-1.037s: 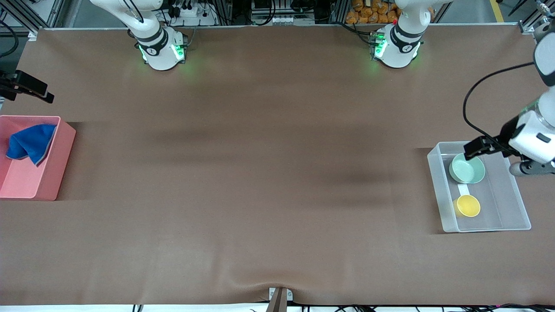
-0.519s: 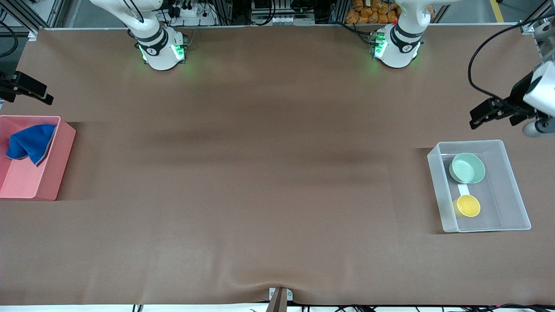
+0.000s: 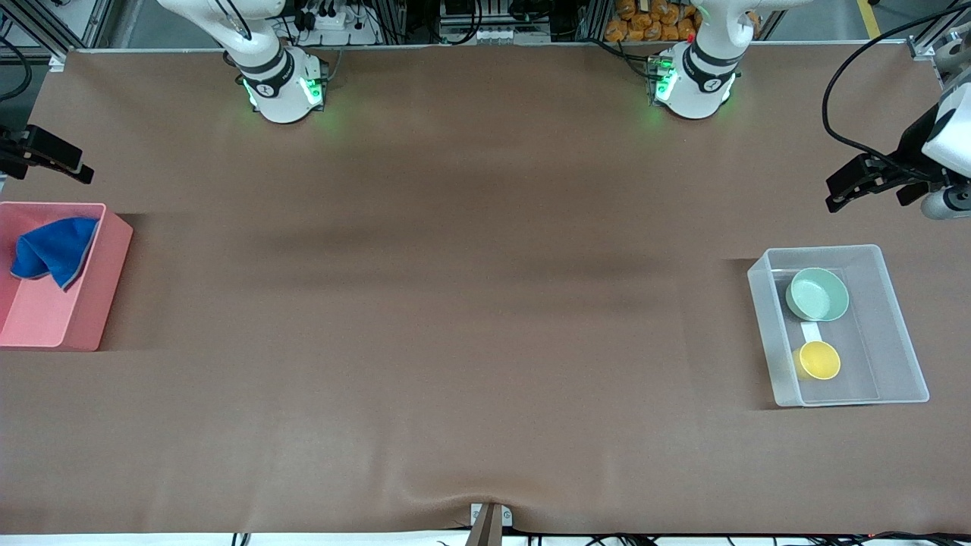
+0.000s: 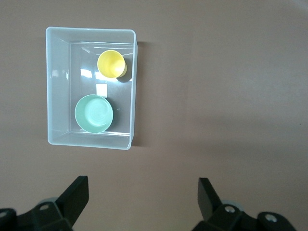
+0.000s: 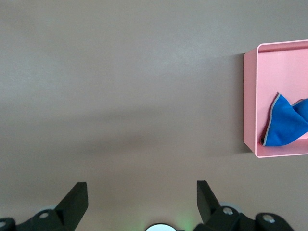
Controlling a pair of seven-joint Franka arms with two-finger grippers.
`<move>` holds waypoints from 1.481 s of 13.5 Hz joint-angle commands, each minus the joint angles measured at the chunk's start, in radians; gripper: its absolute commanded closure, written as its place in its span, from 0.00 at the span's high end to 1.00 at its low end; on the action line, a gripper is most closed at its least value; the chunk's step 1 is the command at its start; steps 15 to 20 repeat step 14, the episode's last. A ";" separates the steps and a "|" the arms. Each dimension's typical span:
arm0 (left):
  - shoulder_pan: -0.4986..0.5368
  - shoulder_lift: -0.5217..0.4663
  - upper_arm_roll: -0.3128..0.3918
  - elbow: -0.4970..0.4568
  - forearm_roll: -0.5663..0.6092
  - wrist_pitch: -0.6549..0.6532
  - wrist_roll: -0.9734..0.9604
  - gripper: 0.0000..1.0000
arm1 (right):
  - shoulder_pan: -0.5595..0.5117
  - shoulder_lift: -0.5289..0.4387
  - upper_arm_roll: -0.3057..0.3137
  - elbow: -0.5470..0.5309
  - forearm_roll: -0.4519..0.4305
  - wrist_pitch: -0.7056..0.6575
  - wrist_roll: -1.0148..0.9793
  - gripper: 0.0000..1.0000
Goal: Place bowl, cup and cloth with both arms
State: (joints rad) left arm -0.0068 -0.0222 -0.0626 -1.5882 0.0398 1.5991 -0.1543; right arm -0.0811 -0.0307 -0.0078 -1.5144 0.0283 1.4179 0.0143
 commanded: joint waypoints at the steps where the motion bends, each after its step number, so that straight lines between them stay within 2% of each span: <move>1: -0.021 -0.018 0.026 -0.015 -0.008 -0.008 0.016 1.00 | -0.008 -0.009 0.006 -0.009 0.007 0.006 0.003 1.00; 4: -0.035 -0.012 0.038 0.014 -0.012 -0.007 0.016 1.00 | -0.008 -0.008 0.006 -0.007 0.007 0.007 0.003 1.00; 14: -0.025 -0.015 0.040 0.016 -0.012 -0.010 0.139 1.00 | -0.008 -0.008 0.006 -0.007 0.009 0.006 0.003 1.00; 20: -0.025 -0.015 0.040 0.016 -0.012 -0.010 0.139 1.00 | -0.008 -0.008 0.006 -0.007 0.009 0.006 0.003 1.00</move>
